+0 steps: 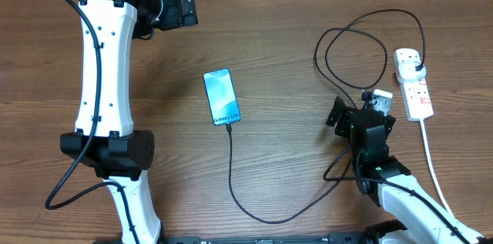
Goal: Plug charger to phone and switch on socket
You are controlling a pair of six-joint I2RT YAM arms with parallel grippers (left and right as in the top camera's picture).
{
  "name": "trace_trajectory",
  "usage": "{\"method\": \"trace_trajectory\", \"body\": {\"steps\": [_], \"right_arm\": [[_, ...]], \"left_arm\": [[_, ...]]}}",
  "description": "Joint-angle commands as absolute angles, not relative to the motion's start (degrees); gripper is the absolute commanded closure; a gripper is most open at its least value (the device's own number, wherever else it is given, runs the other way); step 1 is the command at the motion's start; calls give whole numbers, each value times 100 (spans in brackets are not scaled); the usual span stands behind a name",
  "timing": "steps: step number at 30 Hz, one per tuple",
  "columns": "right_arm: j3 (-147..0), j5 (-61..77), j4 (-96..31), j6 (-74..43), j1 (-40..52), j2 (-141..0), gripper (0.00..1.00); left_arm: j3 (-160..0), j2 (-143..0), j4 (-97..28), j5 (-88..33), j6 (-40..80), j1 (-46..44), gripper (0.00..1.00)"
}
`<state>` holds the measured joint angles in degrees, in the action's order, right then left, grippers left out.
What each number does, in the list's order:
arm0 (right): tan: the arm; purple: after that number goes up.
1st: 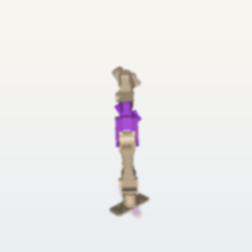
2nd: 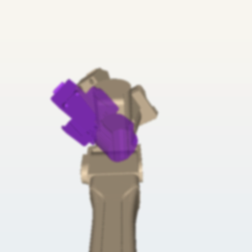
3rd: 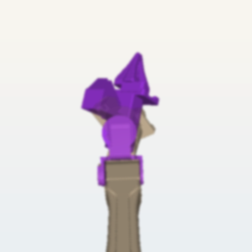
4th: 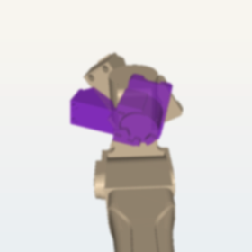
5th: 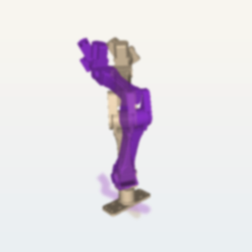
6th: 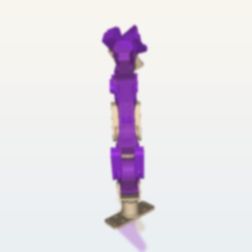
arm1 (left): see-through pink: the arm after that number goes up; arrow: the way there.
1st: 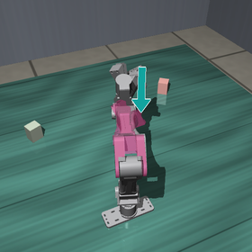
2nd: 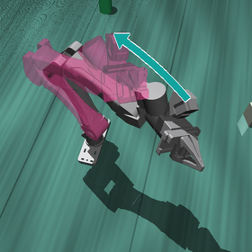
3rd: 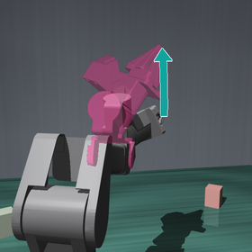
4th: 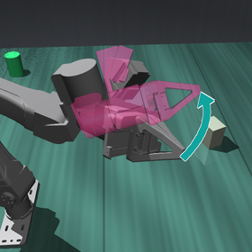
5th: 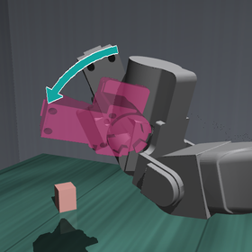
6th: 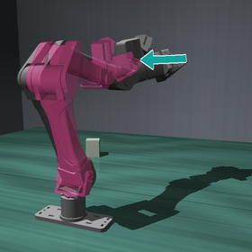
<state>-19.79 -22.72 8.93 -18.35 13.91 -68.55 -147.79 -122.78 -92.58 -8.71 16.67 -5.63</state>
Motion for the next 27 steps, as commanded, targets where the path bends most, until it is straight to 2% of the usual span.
{"method": "trace_trajectory", "body": {"steps": [1, 10, 27], "right_arm": [[-1966, -2303, 661, -1820, 1374, -6357, 0], [-1964, -2305, 21, -1817, 1374, -3697, 0], [-1347, -2305, -78, -1820, 1164, -1448, 0]], "left_arm": [[-14888, -12160, -9255, -838, 1627, -569, 0], [-14888, -12160, -9255, -838, 1627, -569, 0], [-14888, -12160, -9255, -836, 1627, -569, 0]]}}
